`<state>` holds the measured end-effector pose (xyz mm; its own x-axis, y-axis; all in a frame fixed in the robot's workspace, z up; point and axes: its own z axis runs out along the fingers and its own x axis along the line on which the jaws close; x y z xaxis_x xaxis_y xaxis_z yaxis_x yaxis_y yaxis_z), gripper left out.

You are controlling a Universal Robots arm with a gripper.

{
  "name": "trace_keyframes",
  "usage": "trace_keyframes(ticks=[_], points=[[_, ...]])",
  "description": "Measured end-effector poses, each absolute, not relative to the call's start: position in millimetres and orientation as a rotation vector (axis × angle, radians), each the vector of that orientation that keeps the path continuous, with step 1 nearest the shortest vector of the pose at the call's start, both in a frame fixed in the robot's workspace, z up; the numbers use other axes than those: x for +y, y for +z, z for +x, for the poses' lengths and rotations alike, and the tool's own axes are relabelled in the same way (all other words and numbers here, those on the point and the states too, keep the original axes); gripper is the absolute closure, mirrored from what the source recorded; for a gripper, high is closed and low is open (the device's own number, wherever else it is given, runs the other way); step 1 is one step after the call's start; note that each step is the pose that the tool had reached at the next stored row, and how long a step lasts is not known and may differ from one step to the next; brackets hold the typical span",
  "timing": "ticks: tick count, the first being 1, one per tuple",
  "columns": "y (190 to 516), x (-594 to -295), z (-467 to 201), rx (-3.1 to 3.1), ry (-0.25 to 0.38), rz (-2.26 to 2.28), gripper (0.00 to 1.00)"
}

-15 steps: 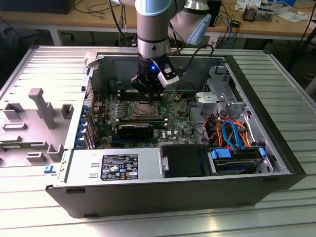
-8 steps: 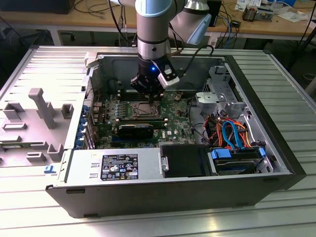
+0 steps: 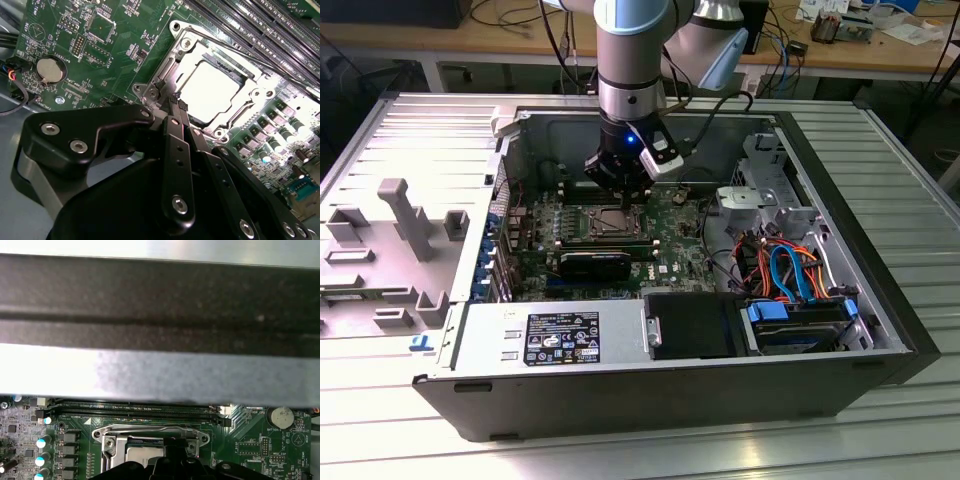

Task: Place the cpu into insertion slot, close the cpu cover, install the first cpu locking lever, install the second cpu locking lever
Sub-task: 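Install the second cpu locking lever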

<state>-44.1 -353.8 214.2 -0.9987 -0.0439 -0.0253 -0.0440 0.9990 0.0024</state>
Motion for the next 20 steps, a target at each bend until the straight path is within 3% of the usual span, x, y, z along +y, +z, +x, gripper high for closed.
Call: trace_keyframes(ticks=[20], points=[[220.5,-361.3,-44.4,3.116,0.004,-0.069,0.89]])
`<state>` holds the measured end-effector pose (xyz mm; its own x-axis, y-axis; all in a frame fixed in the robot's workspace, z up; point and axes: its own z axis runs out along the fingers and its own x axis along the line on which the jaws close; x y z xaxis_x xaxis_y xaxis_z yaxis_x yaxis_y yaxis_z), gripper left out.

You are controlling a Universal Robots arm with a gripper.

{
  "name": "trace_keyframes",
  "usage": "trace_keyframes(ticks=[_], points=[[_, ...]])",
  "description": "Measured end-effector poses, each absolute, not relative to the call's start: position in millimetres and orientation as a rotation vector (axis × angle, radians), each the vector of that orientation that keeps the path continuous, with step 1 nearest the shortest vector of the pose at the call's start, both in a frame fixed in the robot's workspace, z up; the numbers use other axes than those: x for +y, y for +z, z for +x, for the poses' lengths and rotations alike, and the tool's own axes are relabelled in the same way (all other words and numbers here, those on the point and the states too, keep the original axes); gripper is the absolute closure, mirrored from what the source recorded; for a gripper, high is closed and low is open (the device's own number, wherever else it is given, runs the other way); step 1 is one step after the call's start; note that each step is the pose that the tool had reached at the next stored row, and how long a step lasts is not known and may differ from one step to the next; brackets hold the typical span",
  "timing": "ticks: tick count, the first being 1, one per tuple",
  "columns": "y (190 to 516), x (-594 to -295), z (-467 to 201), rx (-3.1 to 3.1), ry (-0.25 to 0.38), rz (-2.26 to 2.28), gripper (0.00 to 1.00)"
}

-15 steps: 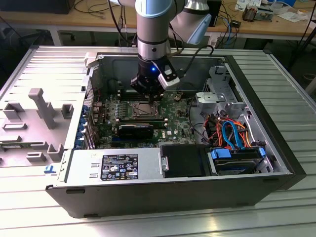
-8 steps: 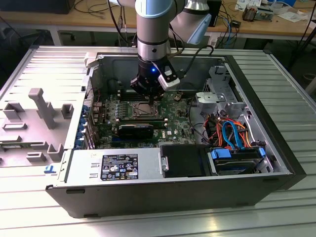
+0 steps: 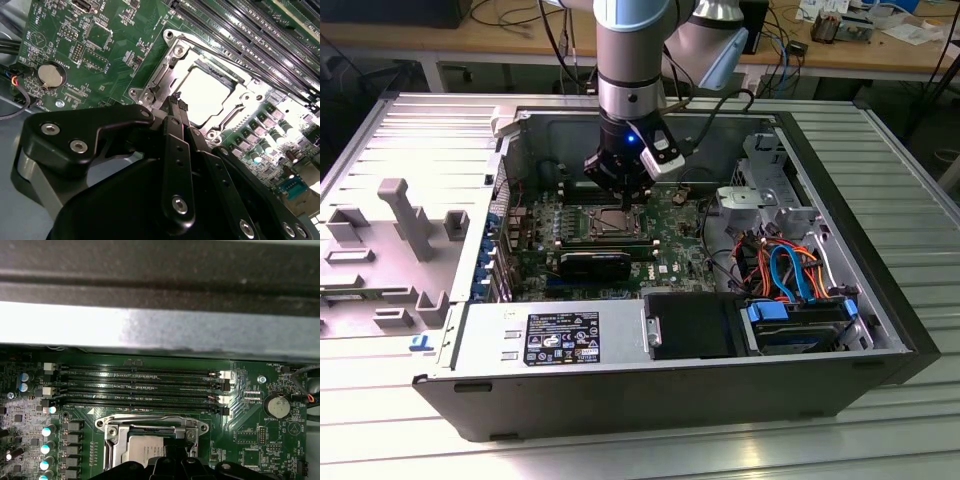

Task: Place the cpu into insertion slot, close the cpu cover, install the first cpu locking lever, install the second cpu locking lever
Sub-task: 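Install the second cpu locking lever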

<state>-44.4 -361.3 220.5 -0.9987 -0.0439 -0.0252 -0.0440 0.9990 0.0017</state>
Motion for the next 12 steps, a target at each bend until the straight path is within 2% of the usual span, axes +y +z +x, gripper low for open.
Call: trace_keyframes(ticks=[12], points=[[220.5,-364.4,-44.5,3.116,0.003,-0.069,0.89]])
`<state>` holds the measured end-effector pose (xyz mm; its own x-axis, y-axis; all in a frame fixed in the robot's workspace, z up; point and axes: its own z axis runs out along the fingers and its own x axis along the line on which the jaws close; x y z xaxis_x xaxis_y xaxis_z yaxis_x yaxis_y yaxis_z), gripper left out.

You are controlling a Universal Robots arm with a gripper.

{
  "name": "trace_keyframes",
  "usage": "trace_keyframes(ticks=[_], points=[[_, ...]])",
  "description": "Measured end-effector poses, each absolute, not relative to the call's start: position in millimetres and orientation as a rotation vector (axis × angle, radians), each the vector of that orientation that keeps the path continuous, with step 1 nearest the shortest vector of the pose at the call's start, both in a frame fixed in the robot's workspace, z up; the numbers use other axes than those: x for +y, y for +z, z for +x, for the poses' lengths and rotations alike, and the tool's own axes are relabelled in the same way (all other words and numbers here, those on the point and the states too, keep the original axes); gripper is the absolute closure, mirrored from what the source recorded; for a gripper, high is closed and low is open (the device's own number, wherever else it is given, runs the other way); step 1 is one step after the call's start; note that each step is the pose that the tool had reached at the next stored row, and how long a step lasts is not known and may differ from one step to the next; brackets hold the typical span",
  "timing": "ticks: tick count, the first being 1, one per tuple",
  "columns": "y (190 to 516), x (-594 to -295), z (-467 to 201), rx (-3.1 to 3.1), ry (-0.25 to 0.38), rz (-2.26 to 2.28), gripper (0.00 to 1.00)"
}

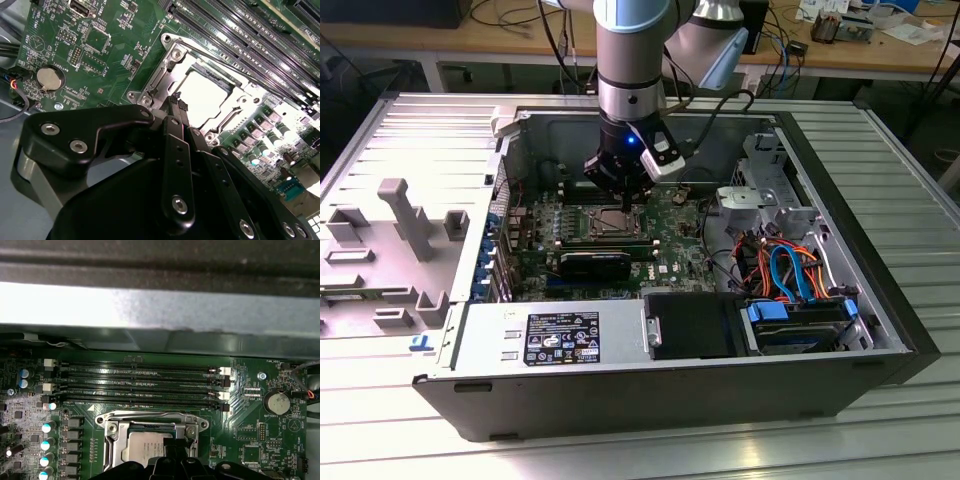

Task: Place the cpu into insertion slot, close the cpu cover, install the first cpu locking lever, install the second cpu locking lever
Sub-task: 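Install the second cpu locking lever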

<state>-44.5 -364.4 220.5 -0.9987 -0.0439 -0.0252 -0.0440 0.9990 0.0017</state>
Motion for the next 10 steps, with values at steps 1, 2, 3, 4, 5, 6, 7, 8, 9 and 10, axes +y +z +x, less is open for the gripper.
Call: trace_keyframes(ticks=[1,2,3,4,5,6,7,8,9,10], points=[[220.5,-364.4,-44.5,3.116,0.003,-0.069,0.89],[220.5,-364.4,-44.5,3.116,0.004,-0.069,0.89],[220.5,-364.4,-44.5,3.116,0.003,-0.069,0.89],[220.5,-364.5,-44.5,3.116,0.003,-0.069,0.89],[220.5,-364.5,-44.5,3.116,0.003,-0.068,0.89],[220.5,-364.5,-44.5,3.116,0.003,-0.069,0.89],[220.5,-364.5,-44.5,3.116,0.003,-0.068,0.89],[220.5,-364.5,-44.5,3.116,0.003,-0.069,0.89],[220.5,-364.6,-44.5,3.116,0.003,-0.069,0.89],[220.5,-364.6,-44.5,3.116,0.004,-0.069,0.89]])
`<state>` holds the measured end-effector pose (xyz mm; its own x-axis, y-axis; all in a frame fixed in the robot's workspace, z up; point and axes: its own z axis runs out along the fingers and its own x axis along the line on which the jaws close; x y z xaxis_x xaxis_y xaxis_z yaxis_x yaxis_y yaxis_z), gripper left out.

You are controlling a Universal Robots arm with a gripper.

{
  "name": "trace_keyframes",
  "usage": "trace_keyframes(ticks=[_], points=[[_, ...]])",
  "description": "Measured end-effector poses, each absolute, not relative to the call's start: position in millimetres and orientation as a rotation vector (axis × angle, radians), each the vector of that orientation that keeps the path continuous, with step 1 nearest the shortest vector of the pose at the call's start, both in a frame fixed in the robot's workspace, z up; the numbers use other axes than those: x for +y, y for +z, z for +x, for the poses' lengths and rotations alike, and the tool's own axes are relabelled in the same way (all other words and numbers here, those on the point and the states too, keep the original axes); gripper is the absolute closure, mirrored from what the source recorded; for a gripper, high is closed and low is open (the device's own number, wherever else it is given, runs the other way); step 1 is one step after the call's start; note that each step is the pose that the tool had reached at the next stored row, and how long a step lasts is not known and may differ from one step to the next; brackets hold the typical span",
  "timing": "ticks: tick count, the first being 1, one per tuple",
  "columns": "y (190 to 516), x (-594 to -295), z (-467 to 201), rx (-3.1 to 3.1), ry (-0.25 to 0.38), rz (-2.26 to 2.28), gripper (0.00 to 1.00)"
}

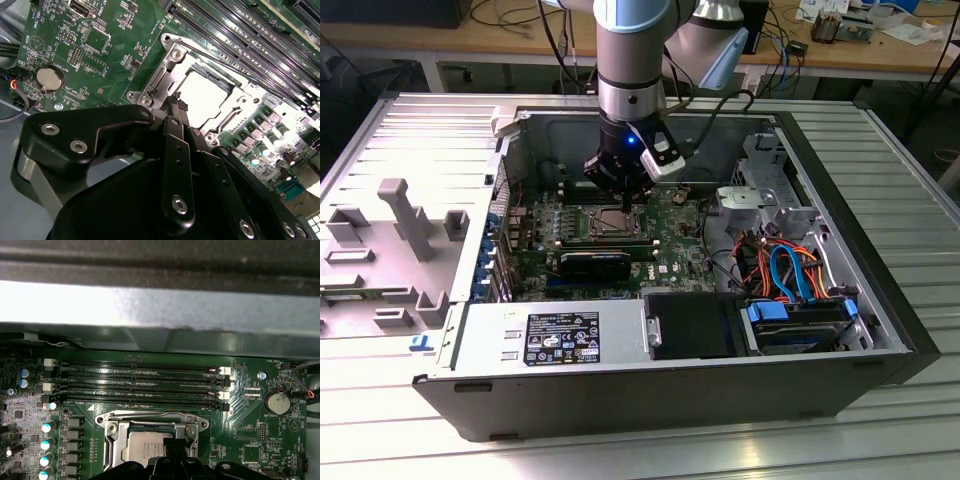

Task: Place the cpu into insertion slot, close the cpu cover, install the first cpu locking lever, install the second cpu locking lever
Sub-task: 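Install the second cpu locking lever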

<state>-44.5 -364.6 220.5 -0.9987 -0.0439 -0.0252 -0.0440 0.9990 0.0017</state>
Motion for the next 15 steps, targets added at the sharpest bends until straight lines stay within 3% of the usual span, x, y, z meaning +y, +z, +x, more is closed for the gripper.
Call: trace_keyframes(ticks=[15], points=[[232,-372,-45,3.116,0.003,-0.069,0.89]])
